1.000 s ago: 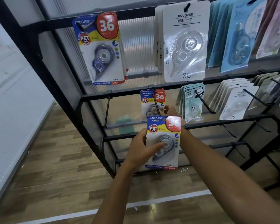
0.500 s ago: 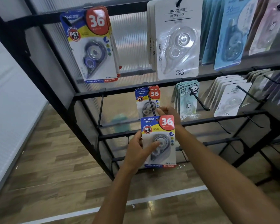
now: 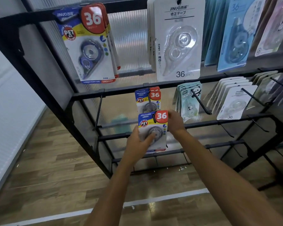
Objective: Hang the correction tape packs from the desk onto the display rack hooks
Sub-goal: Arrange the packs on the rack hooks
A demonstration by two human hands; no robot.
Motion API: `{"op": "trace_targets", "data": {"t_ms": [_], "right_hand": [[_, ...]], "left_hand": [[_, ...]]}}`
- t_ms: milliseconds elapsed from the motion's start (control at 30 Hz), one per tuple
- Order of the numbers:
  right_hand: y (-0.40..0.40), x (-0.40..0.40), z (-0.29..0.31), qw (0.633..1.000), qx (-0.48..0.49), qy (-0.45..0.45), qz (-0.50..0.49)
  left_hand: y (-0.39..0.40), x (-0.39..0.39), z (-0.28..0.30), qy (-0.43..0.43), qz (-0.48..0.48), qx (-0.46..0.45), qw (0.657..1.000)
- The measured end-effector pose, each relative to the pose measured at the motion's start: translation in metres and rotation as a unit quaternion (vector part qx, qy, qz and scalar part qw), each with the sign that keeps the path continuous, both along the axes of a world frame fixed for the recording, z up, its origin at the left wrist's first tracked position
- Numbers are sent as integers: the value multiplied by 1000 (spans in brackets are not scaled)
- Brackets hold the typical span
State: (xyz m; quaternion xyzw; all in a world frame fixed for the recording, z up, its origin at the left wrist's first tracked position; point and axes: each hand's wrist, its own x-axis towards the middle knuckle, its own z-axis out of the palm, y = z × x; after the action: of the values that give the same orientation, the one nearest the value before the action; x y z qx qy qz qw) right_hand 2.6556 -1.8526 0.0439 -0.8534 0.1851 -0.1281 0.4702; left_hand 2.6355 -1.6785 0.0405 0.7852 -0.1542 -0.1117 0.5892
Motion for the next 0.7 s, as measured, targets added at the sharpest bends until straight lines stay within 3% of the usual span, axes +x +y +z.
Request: {"op": "trace_targets", "data": {"t_ms": [433, 700], "right_hand": [[2, -3, -17, 1000, -4, 13, 7], [30, -13, -21, 997, -19, 49, 51]], "left_hand": [[-41, 83, 13, -16, -19, 91, 996], [-24, 72, -14, 4, 91, 184, 979]]}}
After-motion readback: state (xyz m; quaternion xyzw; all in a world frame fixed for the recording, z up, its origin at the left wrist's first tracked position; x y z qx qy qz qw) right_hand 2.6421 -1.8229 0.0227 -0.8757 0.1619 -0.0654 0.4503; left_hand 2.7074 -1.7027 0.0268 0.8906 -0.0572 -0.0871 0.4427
